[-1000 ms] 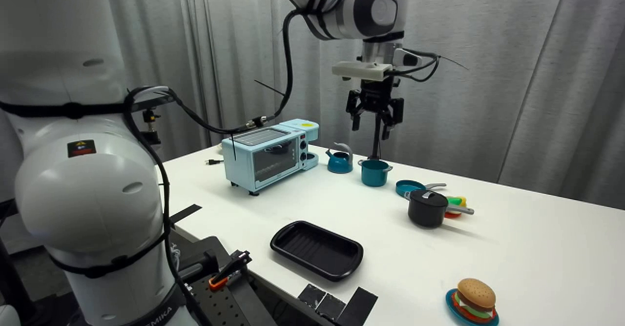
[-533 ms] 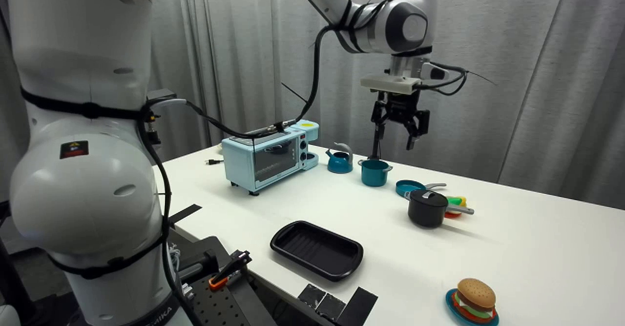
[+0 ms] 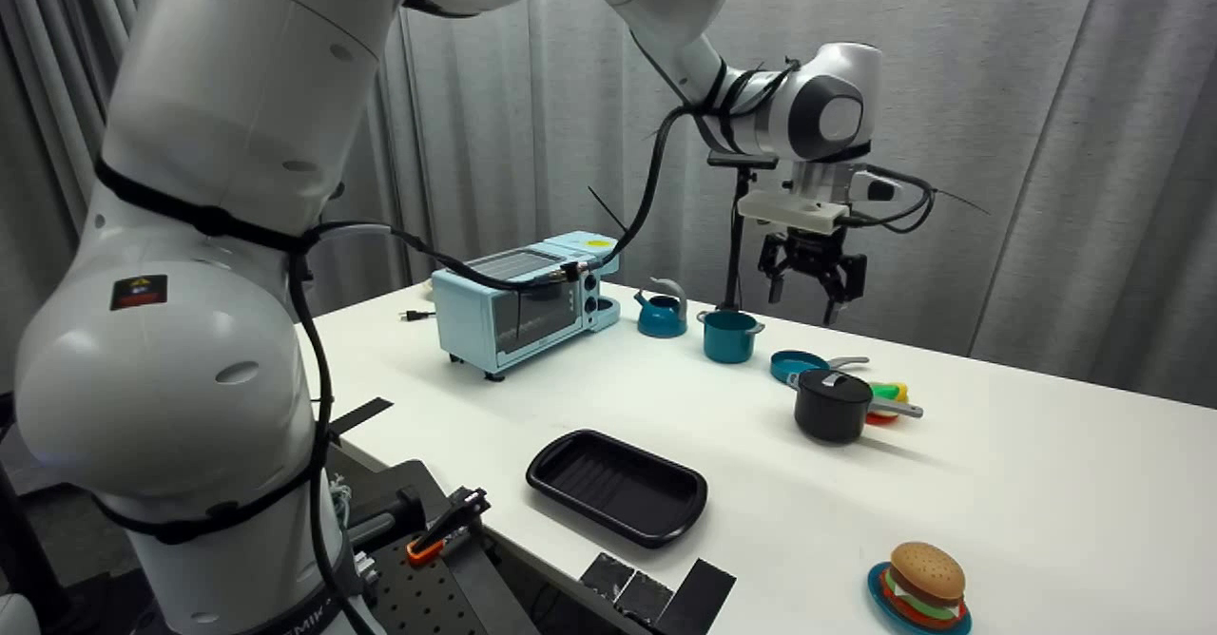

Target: Take the lid off the black pot and put it on the table

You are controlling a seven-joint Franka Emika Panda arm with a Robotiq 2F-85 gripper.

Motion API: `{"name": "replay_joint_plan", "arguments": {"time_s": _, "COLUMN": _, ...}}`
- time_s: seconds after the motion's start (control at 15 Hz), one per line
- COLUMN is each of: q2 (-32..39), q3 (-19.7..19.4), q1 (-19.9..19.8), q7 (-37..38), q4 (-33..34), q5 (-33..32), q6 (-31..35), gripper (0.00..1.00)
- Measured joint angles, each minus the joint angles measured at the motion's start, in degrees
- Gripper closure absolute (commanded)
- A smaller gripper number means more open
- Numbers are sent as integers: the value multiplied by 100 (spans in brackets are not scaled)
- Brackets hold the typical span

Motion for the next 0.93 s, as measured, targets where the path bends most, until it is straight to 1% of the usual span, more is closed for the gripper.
{"name": "replay_joint_plan", "arguments": {"time_s": 0.53, "q2": 880, "q3": -15, "q1": 0, "q7": 84, "q4": 694, "q5": -3, "q6": 682, "gripper": 0}}
{"name": "replay_joint_plan", "arguments": {"time_s": 0.93, "q2": 1511, "q3": -15, "q1": 17, "q7": 249, "q4": 1171, "q5": -3, "q6": 836, "gripper": 0}}
